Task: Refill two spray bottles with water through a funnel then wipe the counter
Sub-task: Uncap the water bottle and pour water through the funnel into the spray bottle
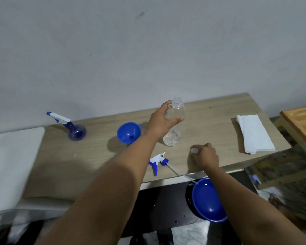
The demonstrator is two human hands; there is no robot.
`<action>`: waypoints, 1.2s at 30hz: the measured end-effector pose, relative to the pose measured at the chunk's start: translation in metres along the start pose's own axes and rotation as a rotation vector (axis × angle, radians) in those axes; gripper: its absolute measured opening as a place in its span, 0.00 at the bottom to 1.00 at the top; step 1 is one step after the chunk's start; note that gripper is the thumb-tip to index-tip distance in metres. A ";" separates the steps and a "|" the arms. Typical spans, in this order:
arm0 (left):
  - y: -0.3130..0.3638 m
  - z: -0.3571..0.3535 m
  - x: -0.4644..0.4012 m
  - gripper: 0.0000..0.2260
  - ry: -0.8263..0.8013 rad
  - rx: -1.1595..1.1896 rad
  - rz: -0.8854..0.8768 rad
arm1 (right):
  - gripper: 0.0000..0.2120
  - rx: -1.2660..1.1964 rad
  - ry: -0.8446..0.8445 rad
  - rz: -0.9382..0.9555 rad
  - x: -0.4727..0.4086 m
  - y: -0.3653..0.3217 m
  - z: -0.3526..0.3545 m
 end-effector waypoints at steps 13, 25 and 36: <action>0.014 0.007 0.016 0.35 0.053 0.074 0.025 | 0.33 -0.548 0.128 0.618 0.049 -0.144 0.064; 0.043 0.125 0.098 0.30 0.357 -0.080 -0.138 | 0.35 -0.683 0.371 0.895 0.132 -0.221 0.135; -0.067 0.121 0.126 0.58 0.050 -0.239 0.187 | 0.43 -0.117 0.022 0.728 0.142 -0.240 0.090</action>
Point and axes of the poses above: each hand's wrist, its own x-axis away from the middle knuckle, its own z-axis out of the back of the hand, y = z × x, the point moved 7 cm from there along -x, towards the middle knuckle, and after that the axes turned 14 degrees about -y, right-handed, at the moved point
